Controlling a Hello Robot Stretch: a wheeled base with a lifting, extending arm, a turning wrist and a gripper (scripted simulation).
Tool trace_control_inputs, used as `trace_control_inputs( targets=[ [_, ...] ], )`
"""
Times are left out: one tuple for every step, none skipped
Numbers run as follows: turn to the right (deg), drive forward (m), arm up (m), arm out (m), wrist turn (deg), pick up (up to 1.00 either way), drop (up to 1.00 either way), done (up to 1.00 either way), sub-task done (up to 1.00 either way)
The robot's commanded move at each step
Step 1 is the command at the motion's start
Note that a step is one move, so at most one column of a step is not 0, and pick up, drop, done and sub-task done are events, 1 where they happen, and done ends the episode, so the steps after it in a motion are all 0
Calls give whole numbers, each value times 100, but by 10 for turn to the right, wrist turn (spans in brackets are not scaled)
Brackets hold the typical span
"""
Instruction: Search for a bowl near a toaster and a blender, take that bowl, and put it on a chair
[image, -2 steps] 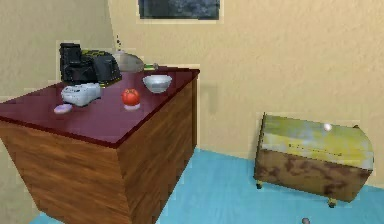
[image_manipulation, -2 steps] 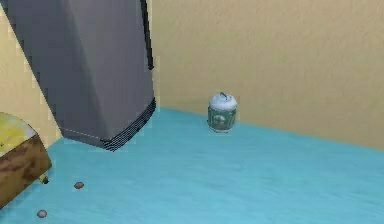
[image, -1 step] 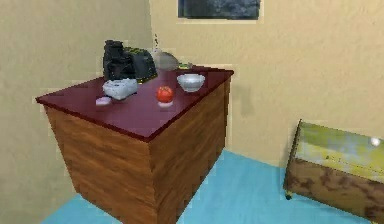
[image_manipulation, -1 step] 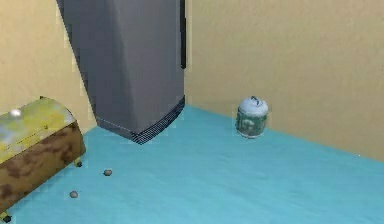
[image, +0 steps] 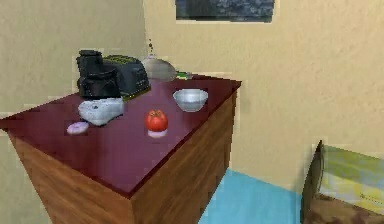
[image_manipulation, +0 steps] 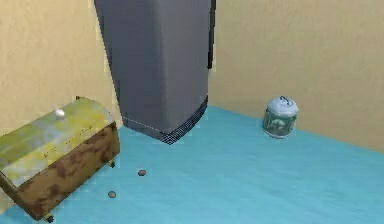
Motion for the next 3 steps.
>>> trace_control_inputs(
  targets=[
    [420, 0, 0, 0, 0, 0, 0, 0, 0],
    [0, 35, 0, 0, 0, 0, 0, 0, 0],
    [-450, 0, 0, 0, 0, 0, 0, 0, 0]
  ],
)
